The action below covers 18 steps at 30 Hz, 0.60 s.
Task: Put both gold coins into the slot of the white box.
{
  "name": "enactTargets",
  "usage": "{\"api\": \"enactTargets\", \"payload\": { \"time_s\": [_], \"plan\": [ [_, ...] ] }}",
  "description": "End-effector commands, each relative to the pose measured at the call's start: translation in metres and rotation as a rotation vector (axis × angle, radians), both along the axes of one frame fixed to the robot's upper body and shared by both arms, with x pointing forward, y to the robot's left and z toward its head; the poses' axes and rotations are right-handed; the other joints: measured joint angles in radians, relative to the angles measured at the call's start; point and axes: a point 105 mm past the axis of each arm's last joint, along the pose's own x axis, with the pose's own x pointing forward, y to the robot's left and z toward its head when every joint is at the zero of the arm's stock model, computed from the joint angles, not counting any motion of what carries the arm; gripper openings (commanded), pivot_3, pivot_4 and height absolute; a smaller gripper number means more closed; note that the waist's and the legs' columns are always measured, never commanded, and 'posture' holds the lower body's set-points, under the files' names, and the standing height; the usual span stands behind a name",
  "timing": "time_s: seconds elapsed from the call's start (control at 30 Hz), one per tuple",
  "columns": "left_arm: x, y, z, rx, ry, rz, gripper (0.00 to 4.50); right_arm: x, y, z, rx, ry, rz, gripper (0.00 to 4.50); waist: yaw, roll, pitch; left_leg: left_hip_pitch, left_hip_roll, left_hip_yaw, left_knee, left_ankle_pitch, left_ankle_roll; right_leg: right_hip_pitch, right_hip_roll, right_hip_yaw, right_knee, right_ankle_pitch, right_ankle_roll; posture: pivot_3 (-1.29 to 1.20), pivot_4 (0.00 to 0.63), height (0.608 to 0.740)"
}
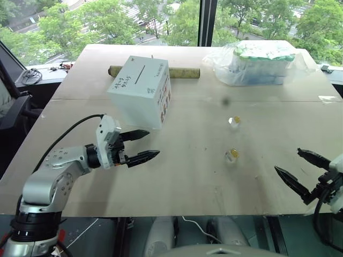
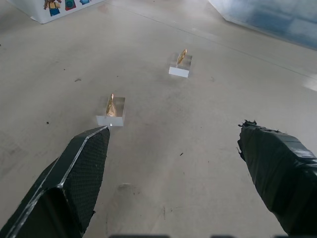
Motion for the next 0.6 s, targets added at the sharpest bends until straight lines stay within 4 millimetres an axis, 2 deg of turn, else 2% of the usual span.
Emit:
{"api": "enactTargets", "payload": {
  "time_s": [0.03,0.1,0.2,0.33,0.47,0.57,0.6],
  "plan": [
    [0.003,-0.006,0.017,0.004,-0.106,-0.028,4.47,0.006,0.014,0.008,0.061,-0.026,0.010,4.49,0.000,0.000,0.000,0.000,0.000,0.000,0.000,0.000,0.000,0.000,0.000,0.000,0.000,0.000,0.000,0.00,0.150,0.740],
    [0.004,-0.019,0.025,-0.027,-0.171,-0.078,4.47,0.016,0.038,0.007,0.145,-0.011,0.032,4.49,-0.002,-0.001,0.000,0.000,0.000,0.000,0.000,0.000,0.000,0.000,0.000,0.000,0.000,0.000,0.000,0.00,0.150,0.740],
    [-0.001,-0.030,0.031,-0.074,-0.193,-0.158,4.47,0.024,0.054,0.006,0.148,0.009,0.042,4.49,-0.003,0.000,0.001,0.000,0.000,0.000,0.001,0.000,0.000,0.000,0.000,0.001,0.001,0.000,0.000,0.00,0.150,0.740],
    [-0.010,-0.034,0.030,-0.067,-0.153,-0.250,4.47,0.034,0.065,0.002,0.085,0.049,0.030,4.49,-0.003,-0.001,0.001,-0.001,-0.001,0.000,0.001,0.000,0.000,-0.001,0.000,0.001,0.001,0.000,0.000,0.00,0.150,0.740],
    [-0.026,-0.037,0.024,-0.012,-0.131,-0.397,4.47,0.052,0.078,-0.009,0.143,0.136,0.023,4.49,-0.008,-0.001,0.001,-0.001,0.000,0.000,0.001,0.000,0.000,-0.001,0.002,0.001,0.001,0.000,0.000,0.00,0.150,0.740],
    [-0.027,-0.039,0.026,-0.018,-0.129,-0.416,4.47,0.061,0.086,-0.014,0.155,0.166,0.024,4.49,-0.003,0.000,0.002,0.000,0.000,0.001,0.001,0.000,0.000,-0.001,0.002,0.001,0.001,0.000,0.000,0.00,0.150,0.740],
    [-0.028,-0.039,0.027,-0.018,-0.132,-0.419,4.50,0.063,0.087,-0.016,0.163,0.180,0.020,3.96,-0.003,0.000,0.002,-0.001,0.000,0.000,0.001,0.000,0.000,-0.001,0.002,0.001,0.001,0.000,0.000,0.00,0.150,0.740]
  ]
}}
